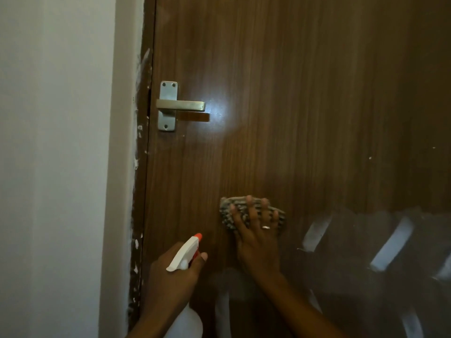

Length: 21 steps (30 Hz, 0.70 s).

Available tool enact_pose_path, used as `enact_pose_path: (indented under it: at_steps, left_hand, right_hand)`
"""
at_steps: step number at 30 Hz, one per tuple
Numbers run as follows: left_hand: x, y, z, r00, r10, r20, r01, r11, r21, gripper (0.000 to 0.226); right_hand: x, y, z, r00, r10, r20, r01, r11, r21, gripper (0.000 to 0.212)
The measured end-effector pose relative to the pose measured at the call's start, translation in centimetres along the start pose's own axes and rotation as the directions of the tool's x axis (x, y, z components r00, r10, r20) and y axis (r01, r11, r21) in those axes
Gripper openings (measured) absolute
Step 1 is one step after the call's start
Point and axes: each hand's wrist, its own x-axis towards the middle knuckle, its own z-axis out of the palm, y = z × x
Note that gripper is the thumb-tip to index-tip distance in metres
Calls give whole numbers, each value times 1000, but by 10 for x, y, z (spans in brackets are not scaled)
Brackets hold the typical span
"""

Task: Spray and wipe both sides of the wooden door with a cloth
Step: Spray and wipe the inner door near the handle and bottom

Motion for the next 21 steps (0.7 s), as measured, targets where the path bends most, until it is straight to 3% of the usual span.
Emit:
enact_pose_path:
  at_steps: [3,5,7,9,12,14,18,21]
  left_hand:
    - [-3,3,6,997,62,45,-63,998,16,43]
    - [-5,4,11,994,99,42,-100,995,18,39]
    - [-7,4,16,996,87,29,-87,996,-4,41]
    - [-9,4,21,997,71,38,-70,997,-39,48]
    - [-8,1,30,998,40,51,-36,996,-79,58]
    - [-6,1,34,998,26,50,-22,996,-89,58]
    - [-6,7,44,994,74,85,-64,991,-115,51]
    - [-9,8,51,991,87,104,-73,988,-134,47]
  right_hand:
    - [-44,18,8,955,-291,57,292,956,-9,63]
    - [-84,40,5,931,-345,114,353,934,-50,63]
    - [-107,64,-5,954,-274,120,285,955,-85,71]
    - [-100,79,-14,989,-104,100,115,987,-113,83]
    - [-52,72,-22,986,164,15,-162,984,-71,73]
    - [-29,56,-19,980,196,15,-196,980,-28,71]
    - [-69,63,-6,981,-172,88,176,984,-38,85]
    - [-115,96,-17,976,-193,101,202,976,-85,87]
